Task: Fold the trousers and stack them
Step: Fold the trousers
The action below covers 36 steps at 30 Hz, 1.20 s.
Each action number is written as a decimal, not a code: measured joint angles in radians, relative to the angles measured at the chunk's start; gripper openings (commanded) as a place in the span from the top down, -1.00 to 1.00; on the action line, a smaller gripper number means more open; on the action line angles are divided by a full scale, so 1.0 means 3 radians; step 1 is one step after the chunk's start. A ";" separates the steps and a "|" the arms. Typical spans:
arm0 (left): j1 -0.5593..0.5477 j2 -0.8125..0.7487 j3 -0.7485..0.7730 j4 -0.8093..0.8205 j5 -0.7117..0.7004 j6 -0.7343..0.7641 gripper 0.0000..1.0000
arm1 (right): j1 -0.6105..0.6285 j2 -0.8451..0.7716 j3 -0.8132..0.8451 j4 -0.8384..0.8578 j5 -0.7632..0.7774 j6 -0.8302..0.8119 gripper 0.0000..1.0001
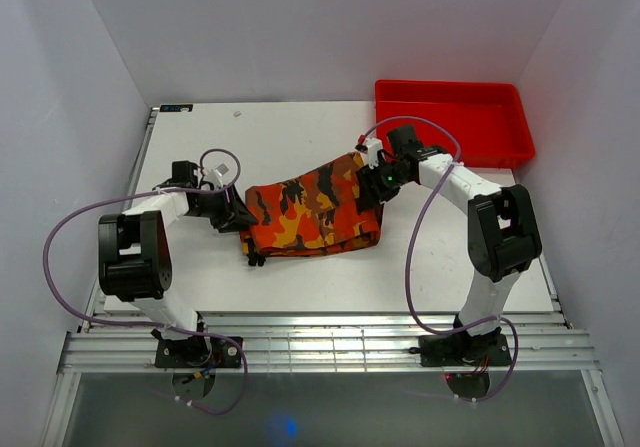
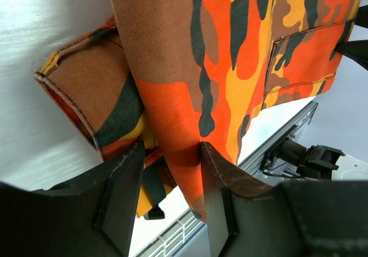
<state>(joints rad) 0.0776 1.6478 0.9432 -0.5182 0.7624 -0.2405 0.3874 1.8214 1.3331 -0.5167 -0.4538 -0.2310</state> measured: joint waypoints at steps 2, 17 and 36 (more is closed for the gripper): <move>-0.0025 0.0056 0.0000 0.0006 0.0015 -0.0027 0.00 | -0.0004 0.0023 0.0000 0.0018 -0.0029 0.0042 -0.15; -0.0113 -0.0024 0.0137 -0.0125 0.0558 0.0000 1.00 | -0.0027 0.0066 -0.0052 0.0159 -0.0095 0.0214 -0.22; 0.0378 -0.0169 0.0207 -0.0627 0.0835 0.0526 0.89 | -0.0042 0.0130 -0.0126 0.0242 -0.0146 0.0258 -0.29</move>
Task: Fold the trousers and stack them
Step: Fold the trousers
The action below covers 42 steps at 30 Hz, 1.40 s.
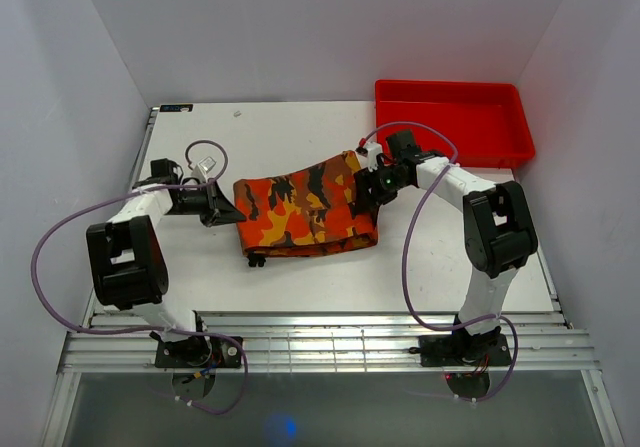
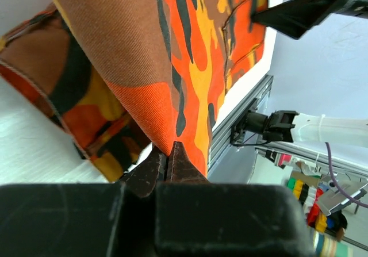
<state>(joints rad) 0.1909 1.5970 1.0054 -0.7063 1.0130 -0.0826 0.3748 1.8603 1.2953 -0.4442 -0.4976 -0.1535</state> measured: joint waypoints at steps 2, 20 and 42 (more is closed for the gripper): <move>0.0003 0.0142 -0.0019 0.0003 -0.0017 0.0074 0.68 | 0.0000 0.0008 0.0000 0.0003 -0.0015 0.0010 -0.29; 0.0487 0.0558 0.0351 -0.0182 -0.0521 0.0599 -0.54 | -0.0050 -0.0093 0.0159 -0.0178 -0.0479 -0.0056 -0.44; -0.0097 0.0930 -0.0173 0.0406 0.0046 0.0046 -0.09 | -0.0043 0.0080 -0.0904 0.0685 -0.1375 0.0618 -0.14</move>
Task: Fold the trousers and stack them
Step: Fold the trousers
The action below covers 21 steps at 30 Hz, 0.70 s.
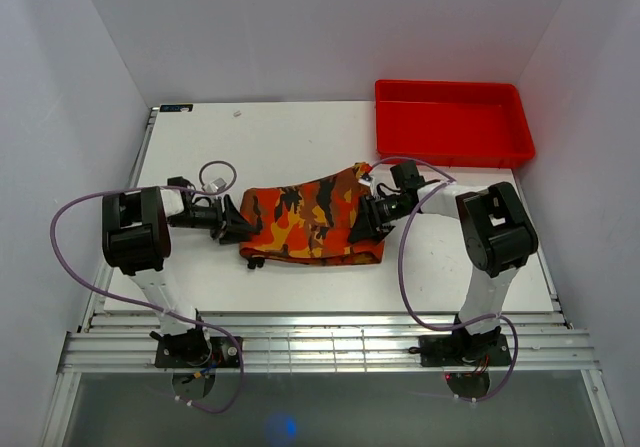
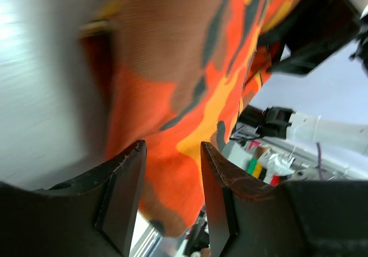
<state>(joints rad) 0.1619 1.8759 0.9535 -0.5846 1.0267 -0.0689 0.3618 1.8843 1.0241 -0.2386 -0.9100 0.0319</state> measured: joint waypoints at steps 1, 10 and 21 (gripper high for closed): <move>0.0070 0.0043 0.0003 -0.0003 0.0004 -0.0018 -0.09 | 0.0020 -0.0051 -0.0067 0.0060 0.0004 0.0039 -0.15; 0.0276 -0.0139 0.0507 -0.0326 -0.0036 0.0492 -0.43 | 0.0207 -0.0267 0.0175 -0.0341 0.0092 -0.0006 -0.34; -0.0420 -0.1166 0.0343 0.0139 0.0142 0.0357 -0.50 | -0.0034 -0.0113 0.1532 -0.0247 0.0229 -0.0031 -0.22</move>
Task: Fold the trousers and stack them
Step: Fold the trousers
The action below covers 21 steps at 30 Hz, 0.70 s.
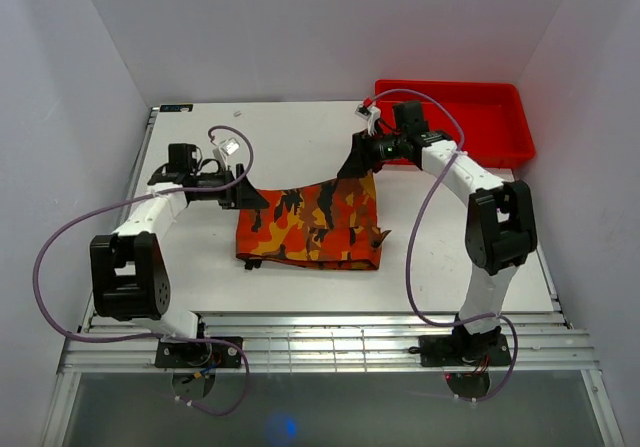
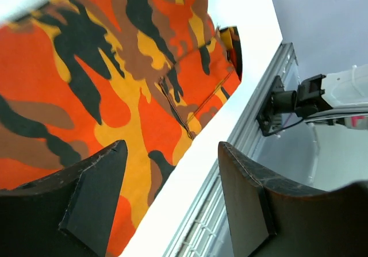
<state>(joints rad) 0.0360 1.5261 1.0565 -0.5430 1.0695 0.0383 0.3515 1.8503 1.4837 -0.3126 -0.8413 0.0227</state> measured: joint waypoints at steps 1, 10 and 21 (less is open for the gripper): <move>-0.0043 0.0013 -0.0104 0.0108 -0.0003 -0.0093 -0.50 | -0.0022 0.0137 0.0025 0.0023 -0.0004 0.0004 -0.22; -0.0075 0.0946 -0.0470 0.0600 -0.0350 -0.0636 -0.46 | -0.0275 0.1199 0.0019 0.0237 -0.0263 0.0181 -0.19; -0.0095 0.0562 -0.0277 0.0306 -0.0899 -0.0567 -0.65 | -0.0187 0.0707 0.0215 -0.0487 -0.0158 -0.0145 -0.29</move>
<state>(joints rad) 0.0074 1.6947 0.9733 -0.4511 0.7998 -0.1318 0.2955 2.0624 1.5482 -0.4587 -0.8886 -0.0208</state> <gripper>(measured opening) 0.816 0.656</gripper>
